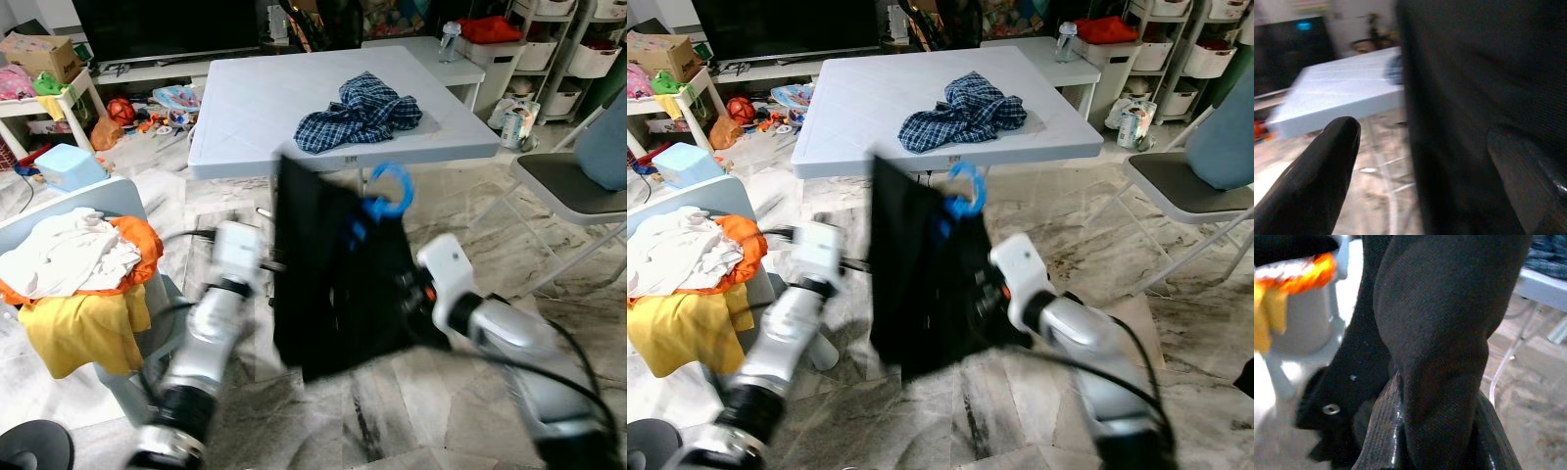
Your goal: Hang hanger
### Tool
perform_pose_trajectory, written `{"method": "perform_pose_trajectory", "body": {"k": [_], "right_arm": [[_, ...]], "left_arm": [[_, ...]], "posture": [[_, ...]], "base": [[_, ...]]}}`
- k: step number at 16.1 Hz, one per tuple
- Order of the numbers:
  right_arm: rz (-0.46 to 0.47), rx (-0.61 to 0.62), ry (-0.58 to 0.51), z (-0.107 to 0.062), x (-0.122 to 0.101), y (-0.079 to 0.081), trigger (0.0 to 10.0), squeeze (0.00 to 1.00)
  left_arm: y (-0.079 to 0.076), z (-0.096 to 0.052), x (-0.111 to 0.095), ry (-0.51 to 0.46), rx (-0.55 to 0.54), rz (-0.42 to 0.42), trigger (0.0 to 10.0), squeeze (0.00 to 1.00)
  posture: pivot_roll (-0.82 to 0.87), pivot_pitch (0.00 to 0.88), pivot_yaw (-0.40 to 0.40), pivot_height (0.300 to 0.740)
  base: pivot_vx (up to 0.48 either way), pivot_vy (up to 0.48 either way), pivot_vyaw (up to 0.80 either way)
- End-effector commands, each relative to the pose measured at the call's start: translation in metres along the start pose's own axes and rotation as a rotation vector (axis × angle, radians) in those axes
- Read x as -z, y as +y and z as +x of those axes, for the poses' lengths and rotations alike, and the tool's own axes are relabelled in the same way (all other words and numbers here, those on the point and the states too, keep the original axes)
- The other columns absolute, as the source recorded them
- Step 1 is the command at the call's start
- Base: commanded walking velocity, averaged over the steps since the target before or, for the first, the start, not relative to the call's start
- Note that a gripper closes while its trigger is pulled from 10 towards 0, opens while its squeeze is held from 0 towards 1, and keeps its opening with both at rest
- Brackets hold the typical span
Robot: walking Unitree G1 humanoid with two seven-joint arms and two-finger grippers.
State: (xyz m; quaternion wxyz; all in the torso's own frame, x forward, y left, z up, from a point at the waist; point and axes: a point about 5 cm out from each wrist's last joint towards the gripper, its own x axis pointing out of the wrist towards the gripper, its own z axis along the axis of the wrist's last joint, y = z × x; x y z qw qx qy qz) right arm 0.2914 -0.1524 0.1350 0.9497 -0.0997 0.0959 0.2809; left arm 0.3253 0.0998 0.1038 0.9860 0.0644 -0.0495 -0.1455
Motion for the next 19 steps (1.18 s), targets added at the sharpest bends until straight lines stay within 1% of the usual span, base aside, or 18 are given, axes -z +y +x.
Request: {"method": "perform_pose_trajectory", "body": {"k": [1, 3, 4, 5, 6, 7, 8, 9, 10, 11, 12, 14, 17, 18, 19], "right_arm": [[0.017, 0.016, -0.061, 0.001, -0.017, -0.004, 10.0, 0.00], [0.038, -0.033, -0.079, 0.003, -0.022, 0.005, 10.0, 0.00], [0.051, -0.055, -0.086, 0.003, -0.024, 0.008, 10.0, 0.00], [0.069, -0.059, -0.095, 0.003, -0.026, 0.010, 10.0, 0.00], [0.086, -0.061, -0.108, 0.003, -0.029, 0.011, 10.0, 0.00], [0.131, -0.072, -0.137, 0.002, -0.035, 0.013, 10.0, 0.00], [0.141, -0.083, -0.145, 0.002, -0.038, 0.015, 10.0, 0.00], [0.147, -0.114, -0.154, 0.000, -0.042, 0.018, 10.0, 0.00], [0.129, -0.200, -0.155, -0.005, -0.047, 0.025, 10.0, 0.00], [0.115, -0.260, -0.145, -0.011, -0.049, 0.029, 10.0, 0.00], [0.108, -0.293, -0.139, -0.015, -0.049, 0.031, 10.0, 0.00], [0.080, -0.332, -0.105, -0.023, -0.045, 0.029, 10.0, 0.00], [0.044, -0.364, -0.057, -0.029, -0.037, 0.027, 10.0, 0.00], [0.026, -0.388, -0.029, -0.032, -0.034, 0.028, 10.0, 0.00], [-0.006, -0.418, 0.007, -0.037, -0.029, 0.029, 10.0, 0.00]], "left_arm": [[-0.002, -0.002, -0.001, -0.009, 0.036, 0.006, 10.0, 0.00], [-0.009, -0.002, -0.001, -0.016, 0.090, 0.003, 10.0, 0.00], [-0.012, -0.002, -0.001, -0.022, 0.117, 0.008, 10.0, 0.98], [-0.013, -0.002, -0.002, -0.023, 0.118, 0.017, 10.0, 1.00], [-0.013, -0.002, -0.002, -0.021, 0.118, 0.013, 10.0, 1.00], [-0.014, -0.002, -0.001, -0.015, 0.119, 0.010, 10.0, 1.00], [-0.014, -0.002, 0.000, -0.010, 0.117, 0.015, 10.0, 1.00], [-0.015, -0.001, 0.001, -0.004, 0.117, 0.022, 10.0, 0.00], [-0.013, 0.001, 0.001, -0.007, 0.104, 0.032, 10.0, 0.00], [-0.009, 0.003, -0.001, -0.009, 0.082, 0.039, 10.0, 0.00], [-0.006, 0.005, -0.002, -0.013, 0.062, 0.045, 10.0, 0.00], [0.002, 0.007, -0.004, -0.026, 0.017, 0.055, 10.0, 0.00], [0.015, 0.005, -0.001, -0.005, -0.060, 0.080, 10.0, 0.00], [0.022, 0.005, 0.001, 0.005, -0.097, 0.089, 10.0, 0.00], [0.032, 0.004, 0.002, 0.010, -0.146, 0.102, 10.0, 0.00]], "posture": [[-0.18, 0.000, 0.019, 0.740], [-0.18, 0.000, 0.020, 0.740], [-0.18, 0.000, 0.018, 0.740], [-0.18, 0.000, 0.018, 0.740], [-0.18, 0.000, 0.019, 0.740], [-0.19, 0.000, 0.020, 0.740], [-0.19, 0.000, 0.022, 0.740], [-0.19, 0.000, 0.022, 0.740], [-0.20, 0.000, 0.025, 0.740], [-0.20, 0.000, 0.025, 0.740], [-0.20, 0.000, 0.024, 0.740], [-0.21, 0.000, 0.025, 0.740], [-0.21, 0.000, 0.026, 0.740], [-0.21, 0.000, 0.026, 0.740], [-0.20, 0.000, 0.026, 0.740]], "base": [[0.000, 0.000, 0.00], [0.000, 0.000, 0.00], [0.000, 0.000, 0.00], [0.000, 0.000, 0.00], [0.000, 0.000, 0.00], [0.000, 0.000, 0.00], [0.000, 0.000, 0.00], [0.000, 0.000, 0.00], [0.000, 0.000, 0.00], [0.000, 0.000, 0.00], [0.000, 0.000, 0.00], [0.000, 0.000, 0.00], [0.000, 0.000, 0.00], [0.000, 0.000, 0.00], [0.000, 0.000, 0.00]]}}
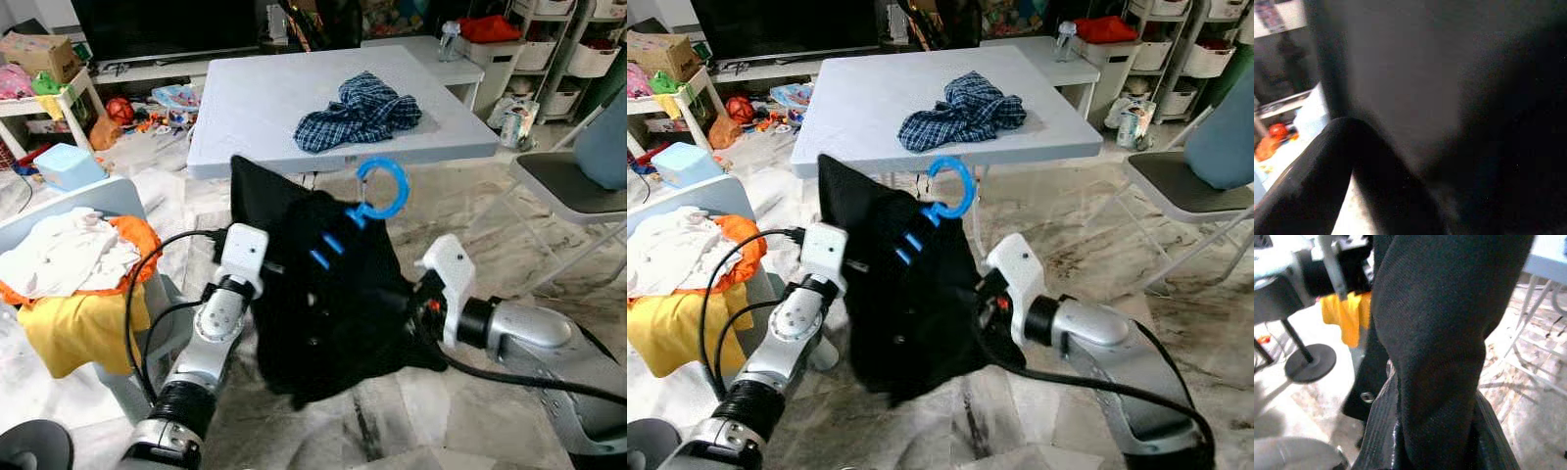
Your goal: Hang hanger
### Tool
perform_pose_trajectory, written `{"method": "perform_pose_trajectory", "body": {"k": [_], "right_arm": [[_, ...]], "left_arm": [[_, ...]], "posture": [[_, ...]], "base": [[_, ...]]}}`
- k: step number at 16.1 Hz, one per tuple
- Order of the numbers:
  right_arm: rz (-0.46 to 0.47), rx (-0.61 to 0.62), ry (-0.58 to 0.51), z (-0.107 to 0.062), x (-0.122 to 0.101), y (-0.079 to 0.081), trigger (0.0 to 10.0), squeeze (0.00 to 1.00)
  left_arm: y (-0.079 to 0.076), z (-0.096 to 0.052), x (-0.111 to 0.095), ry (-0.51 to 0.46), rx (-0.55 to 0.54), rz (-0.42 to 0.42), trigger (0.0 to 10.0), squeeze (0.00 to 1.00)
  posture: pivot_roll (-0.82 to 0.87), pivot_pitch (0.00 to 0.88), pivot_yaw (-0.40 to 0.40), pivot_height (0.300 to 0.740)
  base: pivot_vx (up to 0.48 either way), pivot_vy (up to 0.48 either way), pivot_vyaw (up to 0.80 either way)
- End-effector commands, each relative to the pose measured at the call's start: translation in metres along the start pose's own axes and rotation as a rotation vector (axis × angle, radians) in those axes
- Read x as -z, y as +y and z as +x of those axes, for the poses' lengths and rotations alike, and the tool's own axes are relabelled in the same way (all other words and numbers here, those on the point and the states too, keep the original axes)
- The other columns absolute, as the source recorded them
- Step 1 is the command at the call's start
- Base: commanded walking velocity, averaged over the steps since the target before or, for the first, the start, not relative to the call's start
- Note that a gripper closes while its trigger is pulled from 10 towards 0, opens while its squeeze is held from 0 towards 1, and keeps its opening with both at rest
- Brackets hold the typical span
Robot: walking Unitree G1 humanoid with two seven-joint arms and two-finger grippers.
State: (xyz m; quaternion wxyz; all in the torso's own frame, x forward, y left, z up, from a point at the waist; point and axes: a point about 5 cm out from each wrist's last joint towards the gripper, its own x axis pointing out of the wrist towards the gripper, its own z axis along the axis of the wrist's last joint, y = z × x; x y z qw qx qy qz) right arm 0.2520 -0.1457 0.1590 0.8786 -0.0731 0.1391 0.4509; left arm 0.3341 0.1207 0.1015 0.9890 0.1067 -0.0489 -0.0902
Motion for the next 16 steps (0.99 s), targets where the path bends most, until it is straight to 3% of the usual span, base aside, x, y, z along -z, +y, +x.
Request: {"method": "perform_pose_trajectory", "body": {"k": [1, 4, 6, 10, 11, 16], "right_arm": [[-0.057, -0.047, -0.010, -0.002, -0.007, 0.007, 10.0, 0.00], [-0.124, -0.040, 0.066, -0.007, 0.004, 0.003, 10.0, 0.00], [-0.259, 0.093, 0.205, -0.015, 0.021, -0.021, 10.0, 0.00], [-0.448, 0.126, 0.418, -0.030, 0.046, -0.037, 10.0, 0.00], [-0.459, 0.133, 0.444, -0.032, 0.049, -0.040, 10.0, 0.00], [-0.535, 0.071, 0.461, -0.042, 0.050, -0.042, 10.0, 0.00]], "left_arm": [[0.016, 0.003, -0.003, -0.007, -0.066, 0.020, 10.0, 0.00], [0.035, 0.003, -0.001, 0.002, -0.146, 0.033, 10.0, 0.00], [0.043, 0.003, -0.004, -0.011, -0.161, 0.042, 10.0, 0.00], [0.041, 0.002, -0.004, -0.017, -0.144, 0.030, 10.0, 0.00], [0.040, 0.002, -0.005, -0.020, -0.139, 0.026, 10.0, 0.00], [0.033, 0.004, -0.001, 0.013, -0.096, -0.021, 10.0, 0.00]], "posture": [[-0.20, 0.000, 0.026, 0.740], [-0.20, 0.000, 0.027, 0.740], [-0.20, 0.000, 0.029, 0.740], [-0.20, 0.000, 0.030, 0.740], [-0.20, 0.000, 0.030, 0.740], [-0.21, 0.000, 0.031, 0.740]], "base": [[0.000, 0.000, 0.00], [0.000, 0.000, 0.00], [0.000, 0.000, 0.00], [0.000, 0.000, 0.00], [0.000, 0.000, 0.00], [0.000, 0.000, 0.00]]}}
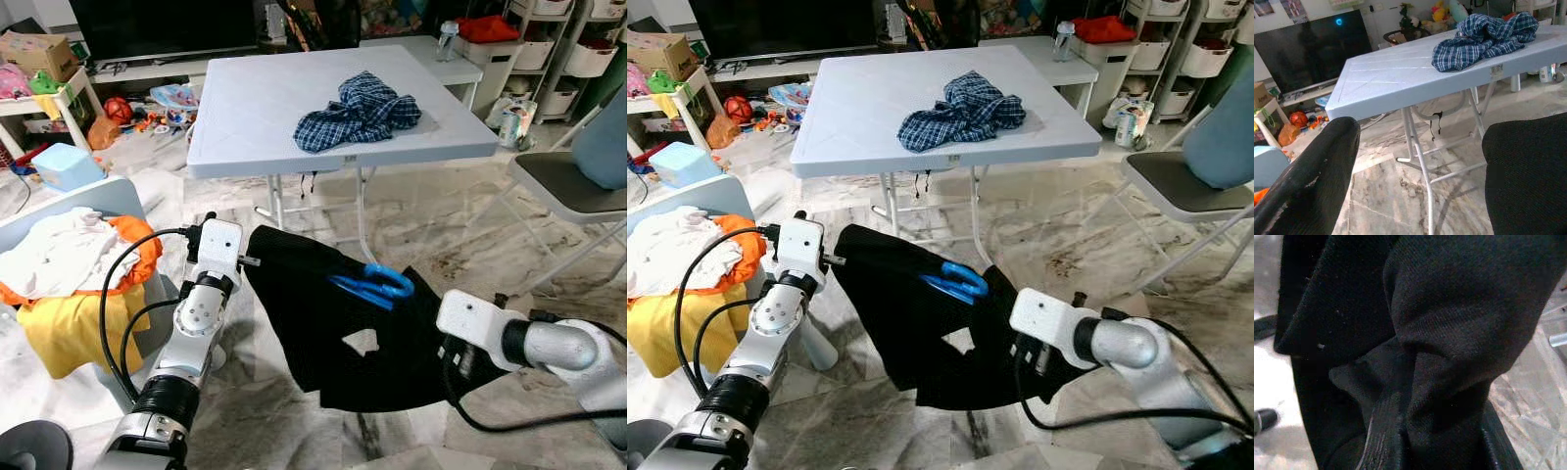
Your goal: Hang hanger
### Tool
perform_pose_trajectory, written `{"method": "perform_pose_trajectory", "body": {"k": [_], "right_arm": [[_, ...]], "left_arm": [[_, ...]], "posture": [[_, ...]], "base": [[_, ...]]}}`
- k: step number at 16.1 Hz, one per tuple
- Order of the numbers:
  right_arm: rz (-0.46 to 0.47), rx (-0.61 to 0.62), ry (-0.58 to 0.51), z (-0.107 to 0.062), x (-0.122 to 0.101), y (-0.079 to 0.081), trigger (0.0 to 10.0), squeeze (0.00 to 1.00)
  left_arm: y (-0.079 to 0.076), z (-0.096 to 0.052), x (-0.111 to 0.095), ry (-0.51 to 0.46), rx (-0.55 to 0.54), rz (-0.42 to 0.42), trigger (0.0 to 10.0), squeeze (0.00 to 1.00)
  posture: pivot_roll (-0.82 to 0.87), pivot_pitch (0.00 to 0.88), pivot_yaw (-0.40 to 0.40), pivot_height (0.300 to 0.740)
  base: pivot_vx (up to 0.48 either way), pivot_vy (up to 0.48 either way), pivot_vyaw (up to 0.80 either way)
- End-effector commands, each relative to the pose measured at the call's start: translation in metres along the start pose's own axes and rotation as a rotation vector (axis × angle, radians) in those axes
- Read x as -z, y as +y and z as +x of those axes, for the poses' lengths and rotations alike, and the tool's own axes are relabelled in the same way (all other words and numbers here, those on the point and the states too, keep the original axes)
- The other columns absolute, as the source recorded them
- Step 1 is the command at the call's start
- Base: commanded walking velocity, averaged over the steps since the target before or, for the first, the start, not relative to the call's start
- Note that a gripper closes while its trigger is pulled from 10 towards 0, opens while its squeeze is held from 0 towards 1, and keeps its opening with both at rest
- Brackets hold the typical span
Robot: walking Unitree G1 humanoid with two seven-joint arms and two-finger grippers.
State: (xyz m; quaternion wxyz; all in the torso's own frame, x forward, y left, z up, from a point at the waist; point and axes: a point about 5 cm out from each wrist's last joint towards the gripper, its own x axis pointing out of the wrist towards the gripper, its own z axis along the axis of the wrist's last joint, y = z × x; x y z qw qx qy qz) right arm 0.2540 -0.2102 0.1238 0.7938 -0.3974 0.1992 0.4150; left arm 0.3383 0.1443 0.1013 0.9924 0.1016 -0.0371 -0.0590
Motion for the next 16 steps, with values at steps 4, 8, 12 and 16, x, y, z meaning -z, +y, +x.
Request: {"method": "perform_pose_trajectory", "body": {"k": [4, 8, 12, 16], "right_arm": [[0.043, -0.031, -0.108, -0.038, -0.002, -0.022, 10.0, 0.00], [0.093, -0.070, -0.189, -0.055, -0.010, -0.030, 10.0, 0.00], [0.180, -0.207, -0.354, -0.074, -0.028, -0.023, 10.0, 0.00], [0.215, -0.190, -0.399, -0.085, -0.028, -0.033, 10.0, 0.00]], "left_arm": [[0.013, 0.005, 0.003, 0.053, 0.003, -0.048, 10.0, 0.00], [0.010, 0.006, 0.007, 0.089, 0.044, -0.075, 10.0, 0.00], [0.000, 0.004, 0.017, 0.165, 0.095, -0.155, 10.0, 0.00], [-0.014, -0.001, 0.024, 0.202, 0.154, -0.201, 10.0, 0.00]], "posture": [[-0.23, 0.000, 0.045, 0.740], [-0.22, 0.000, 0.066, 0.740], [-0.22, 0.000, 0.068, 0.740], [-0.23, 0.000, 0.058, 0.740]], "base": [[0.000, 0.000, 0.00], [0.000, 0.000, 0.00], [0.000, 0.000, 0.00], [0.000, 0.000, 0.00]]}}
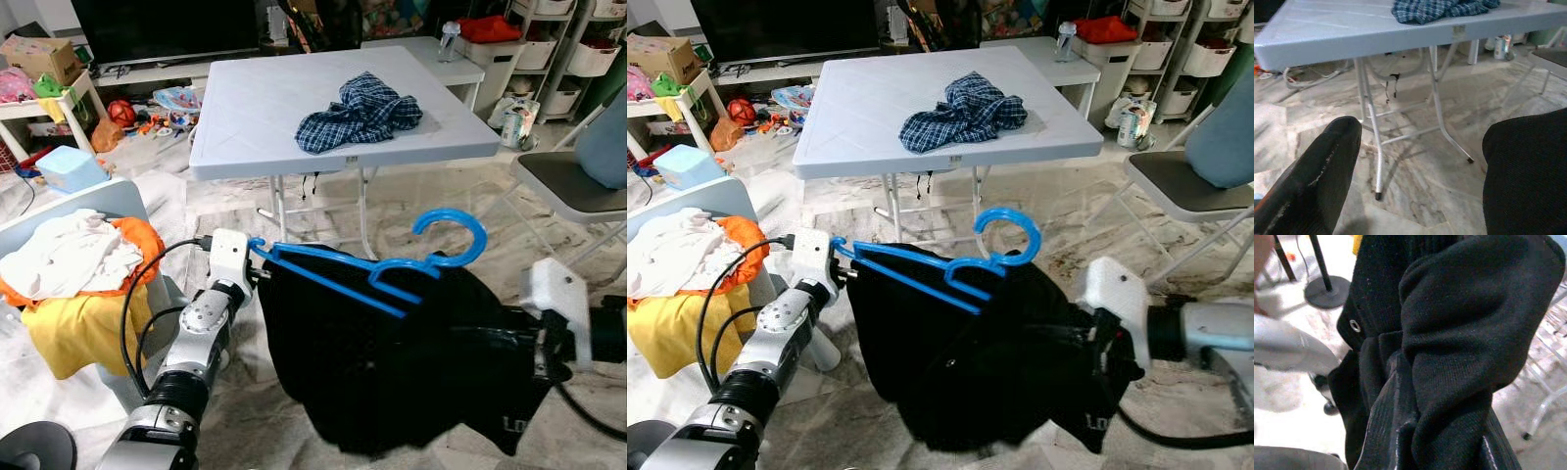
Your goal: Hang hanger
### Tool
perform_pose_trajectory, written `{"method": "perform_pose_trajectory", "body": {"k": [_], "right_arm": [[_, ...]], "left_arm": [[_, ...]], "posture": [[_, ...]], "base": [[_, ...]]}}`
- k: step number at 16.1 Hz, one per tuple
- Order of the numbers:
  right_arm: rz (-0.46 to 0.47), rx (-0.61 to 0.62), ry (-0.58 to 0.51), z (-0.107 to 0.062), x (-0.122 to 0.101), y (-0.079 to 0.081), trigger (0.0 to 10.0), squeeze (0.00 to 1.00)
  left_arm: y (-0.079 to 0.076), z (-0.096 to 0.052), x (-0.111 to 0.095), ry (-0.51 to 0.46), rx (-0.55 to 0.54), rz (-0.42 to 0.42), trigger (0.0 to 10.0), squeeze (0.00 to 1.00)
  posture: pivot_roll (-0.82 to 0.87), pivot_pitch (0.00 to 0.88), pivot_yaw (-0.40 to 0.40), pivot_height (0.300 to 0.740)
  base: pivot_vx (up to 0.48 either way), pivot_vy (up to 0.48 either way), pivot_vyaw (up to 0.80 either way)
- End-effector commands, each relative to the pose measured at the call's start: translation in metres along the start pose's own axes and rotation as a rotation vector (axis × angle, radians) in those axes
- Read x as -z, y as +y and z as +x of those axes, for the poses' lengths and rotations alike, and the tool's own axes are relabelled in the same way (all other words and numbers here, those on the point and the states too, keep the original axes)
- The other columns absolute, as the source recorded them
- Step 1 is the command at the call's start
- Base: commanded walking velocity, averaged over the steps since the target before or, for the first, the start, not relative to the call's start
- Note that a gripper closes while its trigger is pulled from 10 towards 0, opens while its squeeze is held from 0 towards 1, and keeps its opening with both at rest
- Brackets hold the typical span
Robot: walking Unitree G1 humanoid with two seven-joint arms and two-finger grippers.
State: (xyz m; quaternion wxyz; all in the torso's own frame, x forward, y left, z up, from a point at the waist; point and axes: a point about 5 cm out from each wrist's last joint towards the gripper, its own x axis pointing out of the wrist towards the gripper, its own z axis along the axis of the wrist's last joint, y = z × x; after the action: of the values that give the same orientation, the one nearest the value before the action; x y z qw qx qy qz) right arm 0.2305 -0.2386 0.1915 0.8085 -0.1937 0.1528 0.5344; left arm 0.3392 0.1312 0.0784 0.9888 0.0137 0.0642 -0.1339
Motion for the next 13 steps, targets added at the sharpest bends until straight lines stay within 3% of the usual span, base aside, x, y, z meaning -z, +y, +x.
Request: {"method": "perform_pose_trajectory", "body": {"k": [1, 3, 5, 6, 7, 8, 11, 13], "right_arm": [[-0.041, 0.058, -0.075, -0.010, -0.019, -0.010, 10.0, 0.00], [-0.011, 0.185, -0.176, -0.002, -0.029, -0.023, 10.0, 0.00], [0.025, 0.389, -0.209, 0.023, -0.022, -0.037, 10.0, 0.00], [0.043, 0.431, -0.205, 0.030, -0.019, -0.038, 10.0, 0.00], [0.077, 0.505, -0.173, 0.052, -0.008, -0.037, 10.0, 0.00], [0.091, 0.523, -0.162, 0.062, -0.004, -0.034, 10.0, 0.00], [0.099, 0.575, -0.124, 0.079, 0.005, -0.033, 10.0, 0.00], [0.052, 0.618, -0.087, 0.082, 0.008, -0.037, 10.0, 0.00]], "left_arm": [[0.002, -0.002, 0.005, 0.025, -0.001, -0.011, 10.0, 0.00], [-0.009, -0.002, 0.007, 0.028, 0.052, -0.014, 10.0, 0.00], [-0.029, -0.003, 0.006, 0.005, 0.160, 0.018, 10.0, 0.00], [-0.034, -0.004, 0.006, 0.001, 0.191, 0.027, 10.0, 0.00], [-0.047, -0.007, 0.006, -0.019, 0.272, 0.052, 10.0, 0.68], [-0.052, -0.009, 0.005, -0.037, 0.301, 0.043, 10.0, 1.00], [-0.061, -0.013, 0.000, -0.067, 0.346, 0.018, 10.0, 1.00], [-0.064, -0.016, -0.002, -0.068, 0.365, 0.034, 10.0, 1.00]], "posture": [[-0.23, 0.000, 0.058, 0.740], [-0.23, 0.000, 0.052, 0.740], [-0.22, 0.000, 0.044, 0.740], [-0.22, 0.000, 0.044, 0.740], [-0.22, 0.000, 0.041, 0.740], [-0.21, 0.000, 0.041, 0.740], [-0.20, 0.000, 0.041, 0.740], [-0.20, 0.000, 0.040, 0.740]], "base": [[0.000, 0.000, 0.00], [0.000, 0.000, 0.00], [0.000, 0.000, 0.00], [0.000, 0.000, 0.00], [0.000, 0.000, 0.00], [0.000, 0.000, 0.00], [0.000, 0.000, 0.00], [0.000, 0.000, 0.00]]}}
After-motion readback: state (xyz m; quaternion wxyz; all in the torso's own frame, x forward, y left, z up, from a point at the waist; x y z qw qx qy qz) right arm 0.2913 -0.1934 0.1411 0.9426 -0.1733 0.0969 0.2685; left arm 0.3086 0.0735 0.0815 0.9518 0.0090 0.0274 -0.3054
